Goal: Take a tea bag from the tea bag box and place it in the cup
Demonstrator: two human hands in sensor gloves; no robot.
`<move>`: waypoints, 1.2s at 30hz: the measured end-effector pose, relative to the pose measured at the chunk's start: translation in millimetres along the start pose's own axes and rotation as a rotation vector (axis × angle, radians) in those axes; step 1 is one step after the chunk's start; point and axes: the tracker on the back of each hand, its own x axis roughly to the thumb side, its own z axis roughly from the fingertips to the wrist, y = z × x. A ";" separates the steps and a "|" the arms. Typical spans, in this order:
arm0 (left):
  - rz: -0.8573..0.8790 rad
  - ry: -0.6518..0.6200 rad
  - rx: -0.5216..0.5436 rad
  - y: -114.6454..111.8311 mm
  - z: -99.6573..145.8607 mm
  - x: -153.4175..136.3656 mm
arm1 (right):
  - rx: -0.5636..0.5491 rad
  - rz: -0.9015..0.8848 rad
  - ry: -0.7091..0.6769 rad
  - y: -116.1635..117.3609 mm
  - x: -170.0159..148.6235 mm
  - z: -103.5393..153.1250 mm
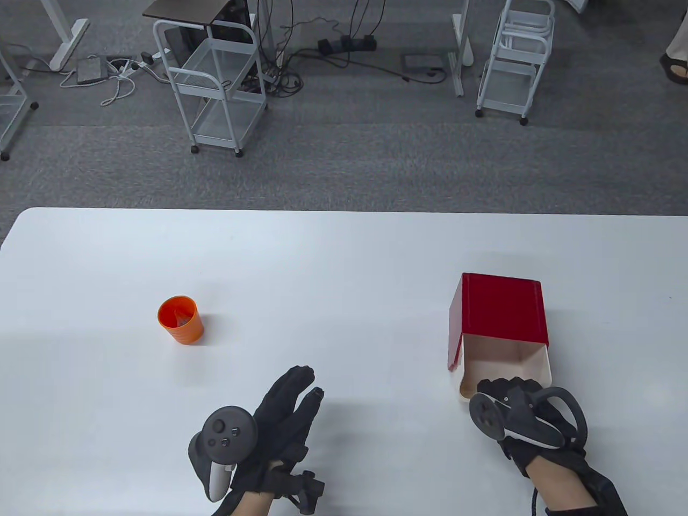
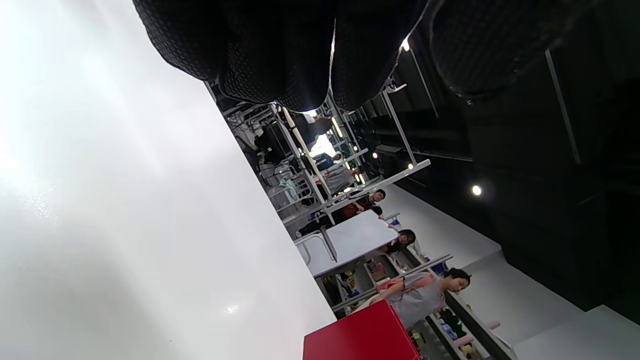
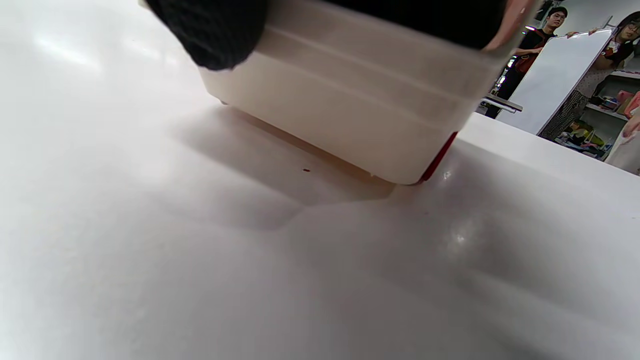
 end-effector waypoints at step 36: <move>-0.012 0.014 -0.010 -0.5 -2.4 -1.3 | 0.025 -0.055 0.109 -6.1 -14.7 -41.6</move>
